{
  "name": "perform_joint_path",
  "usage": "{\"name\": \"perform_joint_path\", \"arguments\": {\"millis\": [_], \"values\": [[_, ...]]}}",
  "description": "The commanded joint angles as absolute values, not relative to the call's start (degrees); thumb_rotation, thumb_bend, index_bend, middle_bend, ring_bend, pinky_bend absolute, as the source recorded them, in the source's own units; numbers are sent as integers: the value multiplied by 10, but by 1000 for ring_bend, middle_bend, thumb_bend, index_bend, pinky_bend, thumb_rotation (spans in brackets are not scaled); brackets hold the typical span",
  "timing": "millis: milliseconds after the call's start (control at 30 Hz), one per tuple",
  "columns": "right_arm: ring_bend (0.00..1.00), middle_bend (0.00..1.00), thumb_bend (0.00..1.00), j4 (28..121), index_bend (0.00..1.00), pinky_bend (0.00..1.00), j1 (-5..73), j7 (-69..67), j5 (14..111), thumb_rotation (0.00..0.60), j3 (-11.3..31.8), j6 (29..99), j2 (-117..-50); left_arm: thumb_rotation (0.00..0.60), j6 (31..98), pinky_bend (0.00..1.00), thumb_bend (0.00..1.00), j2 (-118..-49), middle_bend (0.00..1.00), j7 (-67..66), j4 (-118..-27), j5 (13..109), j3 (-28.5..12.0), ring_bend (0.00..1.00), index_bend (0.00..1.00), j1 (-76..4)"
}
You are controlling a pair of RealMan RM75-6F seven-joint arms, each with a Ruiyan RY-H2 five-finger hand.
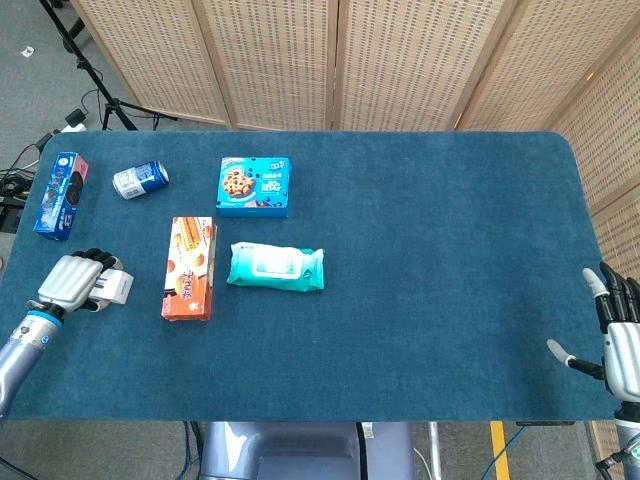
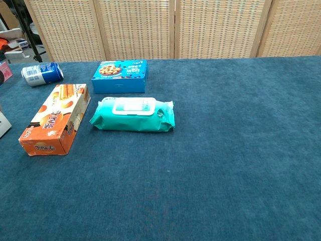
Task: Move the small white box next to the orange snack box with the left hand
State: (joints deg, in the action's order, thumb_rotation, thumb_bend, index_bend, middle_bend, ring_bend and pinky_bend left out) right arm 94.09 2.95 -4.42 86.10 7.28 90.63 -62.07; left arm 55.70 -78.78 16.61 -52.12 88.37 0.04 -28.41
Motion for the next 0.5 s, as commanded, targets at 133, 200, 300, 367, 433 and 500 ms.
{"name": "perform_joint_path", "arguments": {"millis": [133, 200, 300, 367, 433, 500], "values": [[0, 0, 0, 942, 0, 0, 29, -49, 862, 600, 72, 907, -618, 600, 635, 408, 235, -742, 410, 224, -581, 893, -6, 290, 428, -264], [0, 0, 0, 943, 0, 0, 28, -51, 864, 600, 72, 909, -618, 600, 659, 409, 242, -725, 412, 242, -608, 898, -6, 292, 430, -256], [0, 0, 0, 943, 0, 0, 27, -55, 864, 600, 72, 910, -616, 600, 724, 409, 239, -704, 419, 308, -660, 913, -12, 292, 437, -240], [0, 0, 0, 944, 0, 0, 27, -57, 865, 600, 72, 911, -615, 600, 770, 409, 232, -696, 423, 382, -696, 920, -18, 292, 442, -226], [0, 0, 0, 944, 0, 0, 26, -60, 867, 600, 72, 914, -614, 600, 830, 409, 230, -696, 423, 501, -738, 918, -30, 292, 443, -206], [0, 0, 0, 944, 0, 0, 25, -62, 869, 600, 71, 915, -613, 600, 876, 409, 232, -717, 423, 615, -767, 895, -45, 292, 444, -180]]}}
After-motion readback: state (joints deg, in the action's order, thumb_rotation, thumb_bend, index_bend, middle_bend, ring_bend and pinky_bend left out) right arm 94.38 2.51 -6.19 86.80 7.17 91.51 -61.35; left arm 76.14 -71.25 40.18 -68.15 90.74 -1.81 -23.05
